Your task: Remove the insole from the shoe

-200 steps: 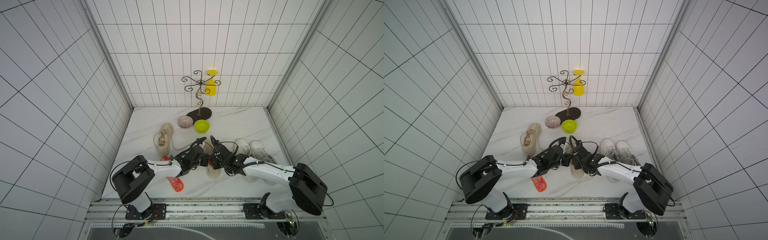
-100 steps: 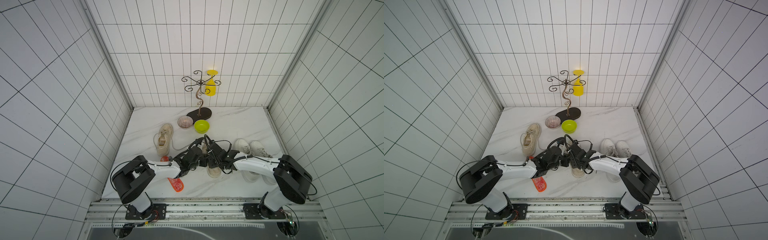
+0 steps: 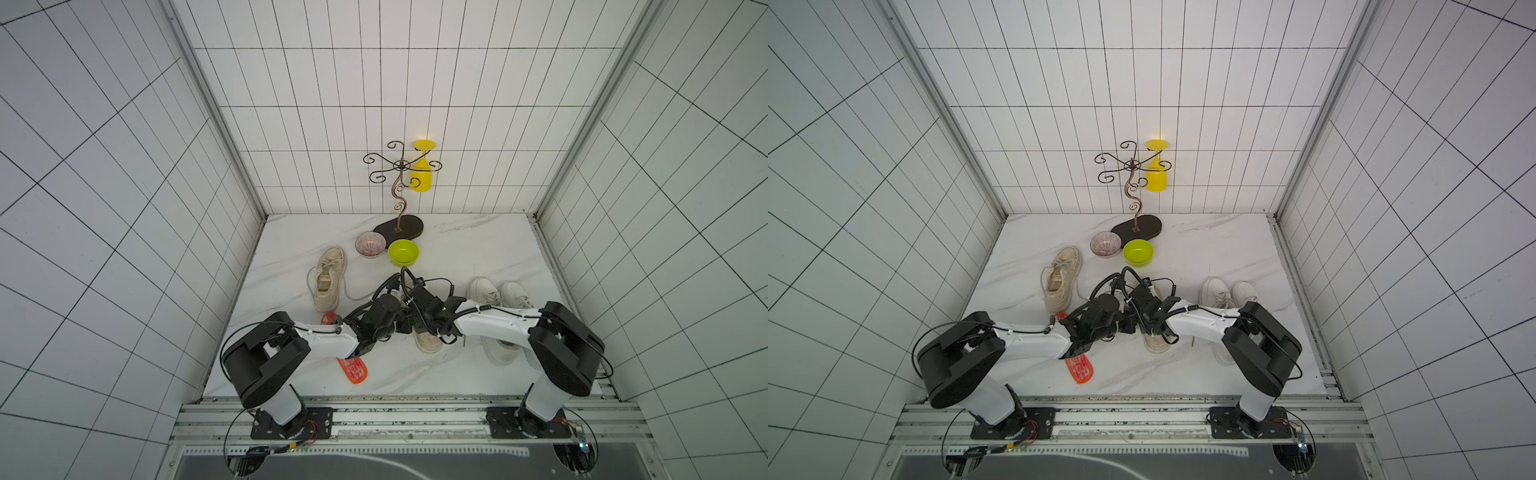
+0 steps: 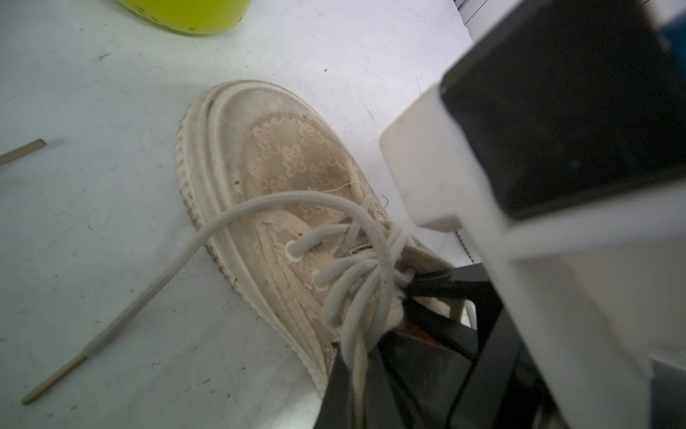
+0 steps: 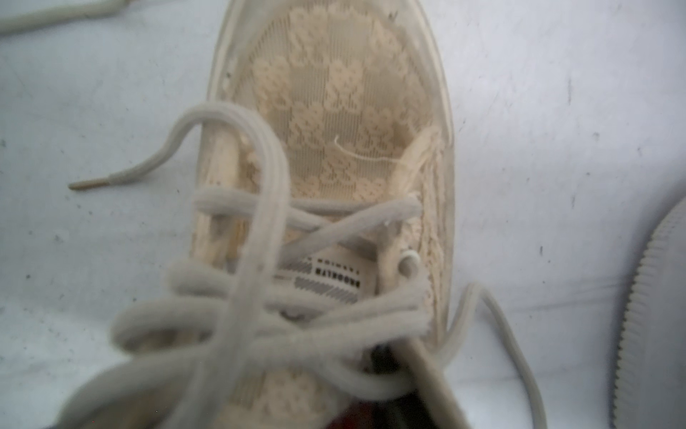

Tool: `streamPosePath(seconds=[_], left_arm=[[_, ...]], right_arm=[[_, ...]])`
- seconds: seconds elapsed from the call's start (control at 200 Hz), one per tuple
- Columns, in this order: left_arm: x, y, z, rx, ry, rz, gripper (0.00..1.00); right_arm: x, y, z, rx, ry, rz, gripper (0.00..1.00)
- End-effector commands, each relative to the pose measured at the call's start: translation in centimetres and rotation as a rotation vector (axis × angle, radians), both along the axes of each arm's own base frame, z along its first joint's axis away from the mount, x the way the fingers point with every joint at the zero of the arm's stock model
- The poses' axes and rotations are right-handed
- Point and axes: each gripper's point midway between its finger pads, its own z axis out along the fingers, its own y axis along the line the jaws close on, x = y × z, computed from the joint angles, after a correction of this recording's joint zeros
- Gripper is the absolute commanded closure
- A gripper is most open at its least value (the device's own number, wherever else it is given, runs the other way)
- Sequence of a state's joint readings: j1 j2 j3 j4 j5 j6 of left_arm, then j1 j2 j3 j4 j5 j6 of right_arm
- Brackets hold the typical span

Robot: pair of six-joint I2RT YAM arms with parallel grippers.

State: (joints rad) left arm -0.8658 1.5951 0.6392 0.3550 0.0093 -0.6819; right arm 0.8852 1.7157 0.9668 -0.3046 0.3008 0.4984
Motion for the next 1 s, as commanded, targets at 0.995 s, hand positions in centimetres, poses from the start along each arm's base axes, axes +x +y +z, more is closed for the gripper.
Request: streamPosePath(seconds=[0.995], left_arm=[[1.3,3.7,-1.4,0.140,0.043,0.152,1.00]], right_arm=[[-4.7,3.9,11.5,0.605,-0.220,0.320,1.00]])
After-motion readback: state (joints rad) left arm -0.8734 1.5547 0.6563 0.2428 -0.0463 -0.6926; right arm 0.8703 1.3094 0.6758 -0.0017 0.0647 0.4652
